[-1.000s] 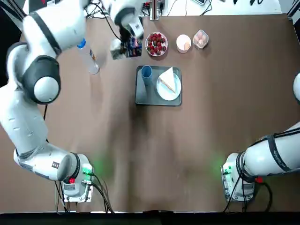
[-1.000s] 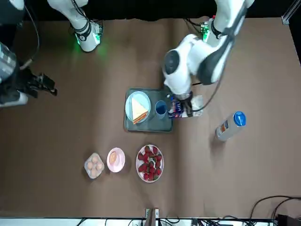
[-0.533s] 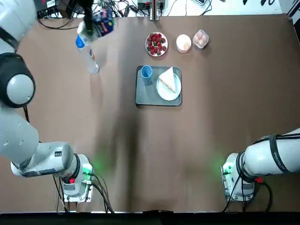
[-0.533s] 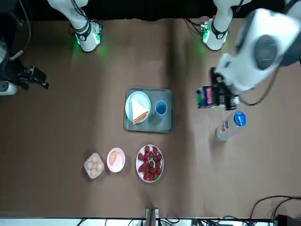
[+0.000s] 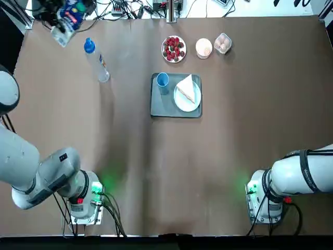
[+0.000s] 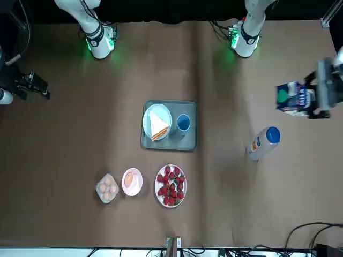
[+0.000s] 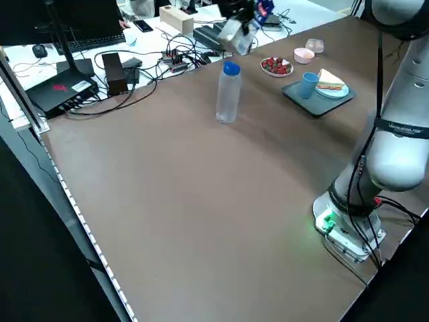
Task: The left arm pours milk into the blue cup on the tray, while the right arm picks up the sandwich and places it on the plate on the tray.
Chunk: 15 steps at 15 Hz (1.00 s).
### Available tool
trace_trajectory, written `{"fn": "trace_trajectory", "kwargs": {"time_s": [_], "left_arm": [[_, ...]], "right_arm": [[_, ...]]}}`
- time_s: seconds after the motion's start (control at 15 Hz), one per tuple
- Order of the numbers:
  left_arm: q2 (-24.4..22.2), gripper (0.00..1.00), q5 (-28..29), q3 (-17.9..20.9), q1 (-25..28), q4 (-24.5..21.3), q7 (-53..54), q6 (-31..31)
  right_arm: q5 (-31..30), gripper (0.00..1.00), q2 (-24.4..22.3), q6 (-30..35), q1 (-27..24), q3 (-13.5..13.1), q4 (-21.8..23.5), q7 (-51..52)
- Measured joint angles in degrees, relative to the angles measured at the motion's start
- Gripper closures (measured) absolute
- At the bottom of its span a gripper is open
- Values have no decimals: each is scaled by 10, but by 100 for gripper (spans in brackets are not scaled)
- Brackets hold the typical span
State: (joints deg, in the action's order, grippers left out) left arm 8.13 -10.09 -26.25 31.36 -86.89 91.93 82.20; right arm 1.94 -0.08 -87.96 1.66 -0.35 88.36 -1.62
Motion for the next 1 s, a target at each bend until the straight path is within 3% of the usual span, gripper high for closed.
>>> {"fn": "trace_trajectory", "kwargs": {"time_s": [0.13, 0.4, 0.73, 1.0], "left_arm": [[20, 43, -59, 4, 93, -4, 126, -4], [113, 44, -116, 6, 186, -14, 233, -3], [288, 44, -187, 9, 263, -17, 349, 6], [374, 44, -202, 14, 279, -13, 415, 26]], "right_arm": [[-1, 0, 0, 0, 0, 2, 1, 0], [-1, 0, 0, 0, 1, 5, 2, 16], [-1, 0, 0, 0, 2, 5, 4, 21], [-1, 0, 0, 0, 2, 5, 4, 21]]}}
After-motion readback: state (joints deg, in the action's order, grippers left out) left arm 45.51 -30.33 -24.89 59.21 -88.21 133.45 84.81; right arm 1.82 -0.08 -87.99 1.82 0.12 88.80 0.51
